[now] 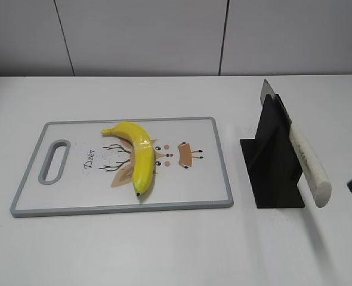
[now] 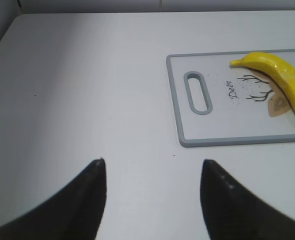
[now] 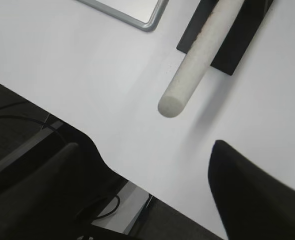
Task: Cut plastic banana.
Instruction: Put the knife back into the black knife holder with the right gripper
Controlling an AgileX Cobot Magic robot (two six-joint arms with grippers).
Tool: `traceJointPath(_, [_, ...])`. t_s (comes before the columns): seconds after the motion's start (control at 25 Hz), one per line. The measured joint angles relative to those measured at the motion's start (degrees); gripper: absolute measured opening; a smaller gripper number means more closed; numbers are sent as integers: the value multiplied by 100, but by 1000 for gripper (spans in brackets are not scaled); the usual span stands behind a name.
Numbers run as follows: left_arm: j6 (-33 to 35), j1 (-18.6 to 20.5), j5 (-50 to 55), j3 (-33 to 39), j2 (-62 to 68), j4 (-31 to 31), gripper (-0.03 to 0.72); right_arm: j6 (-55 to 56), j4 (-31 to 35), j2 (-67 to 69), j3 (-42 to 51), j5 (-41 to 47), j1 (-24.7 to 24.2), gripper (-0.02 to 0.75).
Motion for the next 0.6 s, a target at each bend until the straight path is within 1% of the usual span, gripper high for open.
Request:
traceJointPath(0.24, [0, 0, 0, 0, 0, 0, 554, -196, -65, -1933, 1124, -261, 0, 590])
traceJointPath(0.36, [0, 0, 0, 0, 0, 0, 553, -217, -117, -2911, 1464, -286, 0, 590])
traceJointPath(0.44, [0, 0, 0, 0, 0, 0, 552, -217, -283, -3523, 1586, -290, 0, 589])
traceJointPath(0.6, [0, 0, 0, 0, 0, 0, 552, 139, -952, -4439, 1836, -148, 0, 589])
